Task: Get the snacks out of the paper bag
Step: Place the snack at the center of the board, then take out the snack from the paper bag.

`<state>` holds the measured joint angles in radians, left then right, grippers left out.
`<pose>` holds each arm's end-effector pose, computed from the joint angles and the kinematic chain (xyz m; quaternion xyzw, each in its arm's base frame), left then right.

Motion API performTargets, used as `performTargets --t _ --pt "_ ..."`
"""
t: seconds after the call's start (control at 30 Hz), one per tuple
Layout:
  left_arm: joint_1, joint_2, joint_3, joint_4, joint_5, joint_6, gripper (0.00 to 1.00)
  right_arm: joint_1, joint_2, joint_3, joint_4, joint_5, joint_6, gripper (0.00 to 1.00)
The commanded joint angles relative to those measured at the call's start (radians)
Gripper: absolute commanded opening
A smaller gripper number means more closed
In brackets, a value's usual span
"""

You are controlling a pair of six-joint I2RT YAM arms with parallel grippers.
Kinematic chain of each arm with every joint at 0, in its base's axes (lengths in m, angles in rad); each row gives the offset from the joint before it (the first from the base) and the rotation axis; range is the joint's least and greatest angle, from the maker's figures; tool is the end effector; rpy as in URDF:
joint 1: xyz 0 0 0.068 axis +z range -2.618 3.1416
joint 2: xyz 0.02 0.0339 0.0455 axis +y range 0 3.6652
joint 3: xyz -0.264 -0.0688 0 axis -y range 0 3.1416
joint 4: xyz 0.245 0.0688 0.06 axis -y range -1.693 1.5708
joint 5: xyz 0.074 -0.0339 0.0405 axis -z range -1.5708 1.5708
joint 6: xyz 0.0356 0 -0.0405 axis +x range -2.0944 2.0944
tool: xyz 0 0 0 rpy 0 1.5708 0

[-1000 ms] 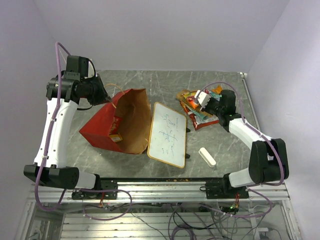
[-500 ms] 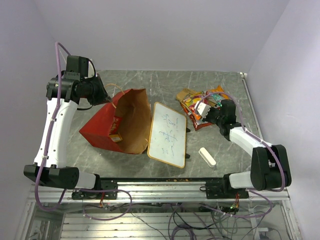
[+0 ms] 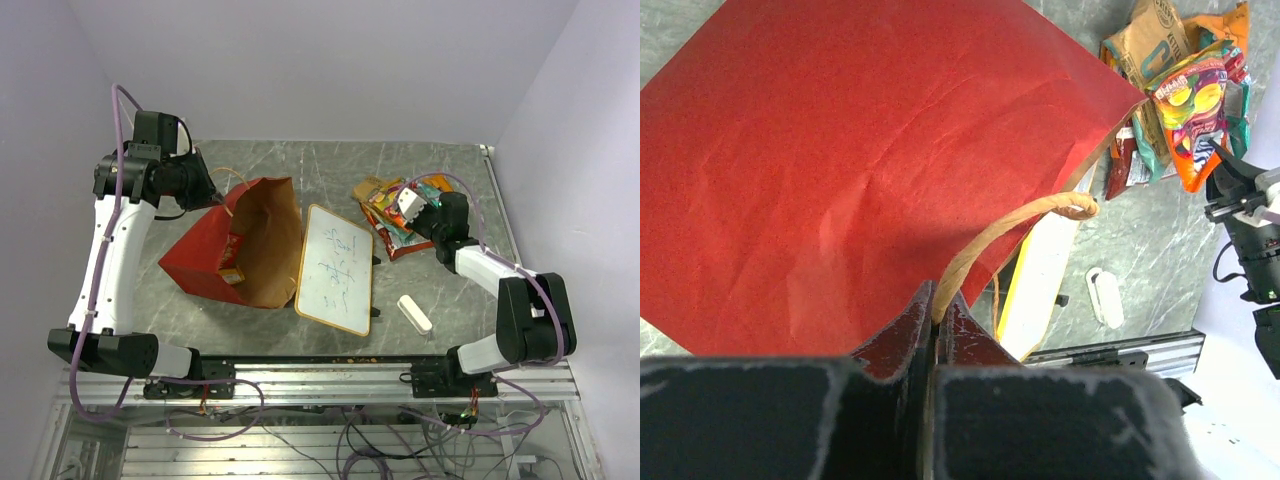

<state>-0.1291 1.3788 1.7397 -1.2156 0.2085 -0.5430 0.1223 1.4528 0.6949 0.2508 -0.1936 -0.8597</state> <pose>0.2461 -0.0394 0.4332 -0.1557 0.9191 -0.2069 0.2969 0.3002 0.0438 0.1979 -0.4477 0.7334 -0.1042 0.5009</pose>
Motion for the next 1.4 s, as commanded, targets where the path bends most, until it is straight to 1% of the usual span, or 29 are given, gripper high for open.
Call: performTargets --t 0.0,0.13,0.27,0.37,0.6,0.63,0.8,1.07,1.2,1.37 --pt "-0.004 0.003 0.015 0.024 0.017 0.003 0.07 -0.015 0.02 0.022 0.067 0.103 0.088 0.0" --pt "-0.007 0.004 0.01 0.027 0.021 0.002 0.07 -0.015 0.044 0.049 0.045 0.119 0.126 0.0" --pt "-0.012 0.007 0.02 0.024 0.014 0.006 0.07 -0.016 0.062 0.046 0.024 0.167 0.146 0.0" --pt "-0.015 0.01 0.025 0.024 0.007 0.008 0.07 -0.015 0.041 0.028 0.019 0.148 0.148 0.0" --pt "-0.018 0.02 0.028 0.026 0.014 0.006 0.07 -0.013 -0.002 0.03 -0.042 0.089 0.133 0.14" --pt "-0.018 0.021 0.029 0.027 0.017 0.005 0.07 -0.013 -0.01 0.032 -0.057 0.084 0.127 0.16" --pt "-0.018 0.023 0.03 0.03 0.02 0.003 0.07 -0.013 -0.071 0.007 -0.091 0.088 0.126 0.37" --pt "-0.018 0.02 0.027 0.031 0.023 0.0 0.07 -0.013 -0.183 -0.041 -0.18 0.09 0.115 0.55" --pt "-0.019 0.02 0.026 0.03 0.03 0.0 0.07 -0.014 -0.253 -0.056 -0.231 0.08 0.113 0.6" --pt "-0.023 0.023 0.027 0.03 0.036 -0.001 0.07 -0.012 -0.313 -0.042 -0.293 0.047 0.131 0.62"
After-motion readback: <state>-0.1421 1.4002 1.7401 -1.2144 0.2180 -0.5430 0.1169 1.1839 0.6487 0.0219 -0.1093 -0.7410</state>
